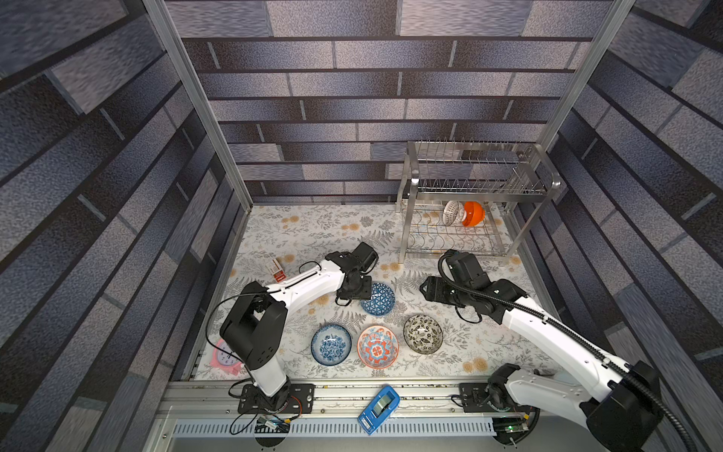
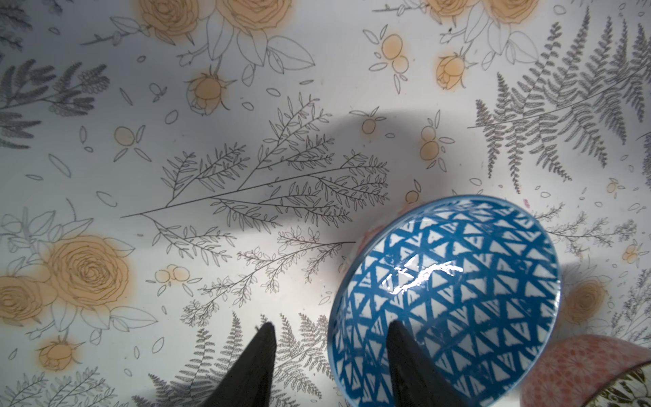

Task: Load bowls into a dish rack
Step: Pick up the bowl from the center of the table.

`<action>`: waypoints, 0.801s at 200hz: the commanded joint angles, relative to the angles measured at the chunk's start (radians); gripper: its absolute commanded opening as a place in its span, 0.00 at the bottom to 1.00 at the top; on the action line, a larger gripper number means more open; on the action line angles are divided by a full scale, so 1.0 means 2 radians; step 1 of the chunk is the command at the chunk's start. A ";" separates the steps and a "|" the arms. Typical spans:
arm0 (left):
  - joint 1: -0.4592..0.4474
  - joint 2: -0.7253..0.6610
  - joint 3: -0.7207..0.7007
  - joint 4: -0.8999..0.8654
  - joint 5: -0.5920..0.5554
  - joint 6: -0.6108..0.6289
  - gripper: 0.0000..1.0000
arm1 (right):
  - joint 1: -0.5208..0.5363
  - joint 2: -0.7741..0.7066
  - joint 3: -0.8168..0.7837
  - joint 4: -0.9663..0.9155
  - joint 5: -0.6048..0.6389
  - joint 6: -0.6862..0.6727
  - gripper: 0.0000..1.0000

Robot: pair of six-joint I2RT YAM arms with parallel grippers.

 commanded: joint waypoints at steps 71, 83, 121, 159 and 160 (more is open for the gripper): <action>-0.009 0.035 0.018 -0.008 -0.020 0.000 0.30 | 0.004 0.010 0.002 -0.002 0.001 -0.001 0.66; -0.010 0.036 0.017 -0.007 -0.021 -0.001 0.26 | 0.004 0.008 0.001 -0.003 0.002 -0.001 0.65; -0.011 0.040 0.016 -0.005 -0.019 -0.004 0.20 | 0.004 0.004 -0.001 -0.005 0.003 0.001 0.63; -0.012 0.043 0.020 -0.006 -0.017 -0.010 0.14 | 0.004 0.002 -0.002 -0.006 0.003 0.002 0.61; -0.012 0.043 0.020 -0.006 -0.017 -0.010 0.14 | 0.004 0.002 -0.002 -0.006 0.003 0.002 0.61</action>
